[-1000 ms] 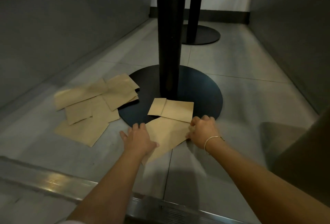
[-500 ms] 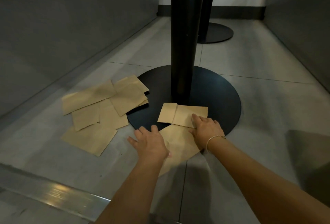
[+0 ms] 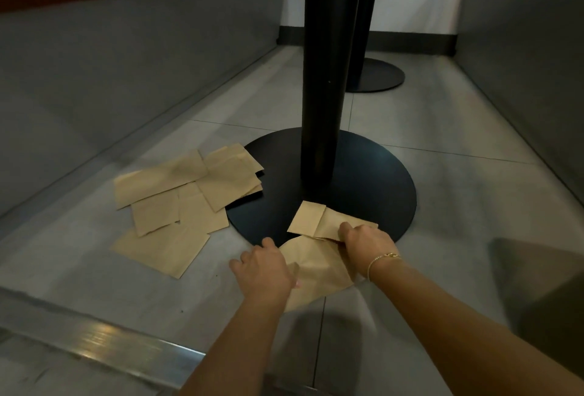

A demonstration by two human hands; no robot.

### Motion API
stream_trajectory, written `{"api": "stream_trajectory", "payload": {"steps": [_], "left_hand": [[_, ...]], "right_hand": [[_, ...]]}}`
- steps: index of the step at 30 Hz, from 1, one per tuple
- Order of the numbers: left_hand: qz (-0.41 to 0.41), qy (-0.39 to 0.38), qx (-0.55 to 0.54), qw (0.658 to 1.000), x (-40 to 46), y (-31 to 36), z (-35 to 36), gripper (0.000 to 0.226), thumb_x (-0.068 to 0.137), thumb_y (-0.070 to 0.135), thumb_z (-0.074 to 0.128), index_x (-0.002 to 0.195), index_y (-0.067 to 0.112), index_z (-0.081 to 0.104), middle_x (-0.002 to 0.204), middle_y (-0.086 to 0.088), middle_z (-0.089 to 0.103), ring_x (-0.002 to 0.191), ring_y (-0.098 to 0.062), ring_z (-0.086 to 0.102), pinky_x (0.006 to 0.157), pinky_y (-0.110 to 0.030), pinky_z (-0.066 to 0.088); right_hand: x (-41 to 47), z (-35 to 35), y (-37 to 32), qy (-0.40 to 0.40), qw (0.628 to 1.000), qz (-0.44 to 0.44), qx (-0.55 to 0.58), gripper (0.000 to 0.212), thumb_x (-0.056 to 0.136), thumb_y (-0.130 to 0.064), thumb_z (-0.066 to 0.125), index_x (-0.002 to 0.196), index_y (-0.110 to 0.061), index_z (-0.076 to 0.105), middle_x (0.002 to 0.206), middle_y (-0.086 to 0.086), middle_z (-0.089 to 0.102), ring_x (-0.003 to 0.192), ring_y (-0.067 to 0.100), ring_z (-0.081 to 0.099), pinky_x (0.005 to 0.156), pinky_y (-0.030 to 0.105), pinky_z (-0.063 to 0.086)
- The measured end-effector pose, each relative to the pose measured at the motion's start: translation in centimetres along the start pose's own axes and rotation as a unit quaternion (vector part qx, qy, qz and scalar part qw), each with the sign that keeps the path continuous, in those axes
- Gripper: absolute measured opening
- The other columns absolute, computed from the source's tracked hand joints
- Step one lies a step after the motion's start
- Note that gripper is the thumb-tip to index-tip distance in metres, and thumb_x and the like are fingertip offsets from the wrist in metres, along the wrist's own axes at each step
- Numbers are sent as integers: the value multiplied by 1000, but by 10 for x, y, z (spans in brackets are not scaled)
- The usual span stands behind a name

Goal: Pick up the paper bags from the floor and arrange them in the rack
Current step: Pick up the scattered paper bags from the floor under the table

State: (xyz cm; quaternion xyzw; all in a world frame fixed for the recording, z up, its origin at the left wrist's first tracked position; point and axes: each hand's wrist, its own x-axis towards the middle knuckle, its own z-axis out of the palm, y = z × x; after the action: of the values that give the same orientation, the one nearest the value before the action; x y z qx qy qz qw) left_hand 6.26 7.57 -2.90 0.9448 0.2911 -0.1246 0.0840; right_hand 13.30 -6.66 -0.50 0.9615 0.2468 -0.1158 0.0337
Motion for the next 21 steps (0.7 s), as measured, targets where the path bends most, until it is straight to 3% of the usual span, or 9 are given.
{"api": "stream_trajectory", "payload": {"steps": [5,8,10,17,21], "left_hand": [[47,-35,-56,997,-7,-14,-17,46,77,37,73,112,21,49,115,0,59,113,-21,52,94,-34,35],[66,-71,-158,983,-13,-13,-29,39,71,24,79,100,20,54,107,0,60,100,-18,56,81,-29,46],[82,-79,-204,972,-22,-8,-38,35,69,20,82,92,20,55,97,2,60,91,-15,56,73,-24,46],[133,11,-287,949,-58,11,-83,17,82,16,70,77,26,57,88,3,61,82,-12,54,66,-23,41],[161,60,-327,929,-84,22,-110,20,86,10,59,74,27,59,76,5,57,66,-12,51,51,-24,38]], "right_hand": [[-27,-10,3,68,995,58,47,31,96,-21,45,126,-16,39,110,5,58,99,22,59,80,31,48],[-43,-30,6,115,987,72,81,29,95,-16,45,123,-16,40,108,6,56,94,22,57,73,29,45],[-55,-49,9,145,982,75,91,25,95,-12,42,121,-14,41,106,7,55,89,23,57,69,30,42],[-106,-135,29,216,968,75,100,29,91,-4,45,119,-9,47,114,11,55,100,30,57,76,35,45],[-140,-181,45,257,958,92,90,26,89,-3,49,115,-7,51,115,12,53,103,30,55,81,36,46]]}}
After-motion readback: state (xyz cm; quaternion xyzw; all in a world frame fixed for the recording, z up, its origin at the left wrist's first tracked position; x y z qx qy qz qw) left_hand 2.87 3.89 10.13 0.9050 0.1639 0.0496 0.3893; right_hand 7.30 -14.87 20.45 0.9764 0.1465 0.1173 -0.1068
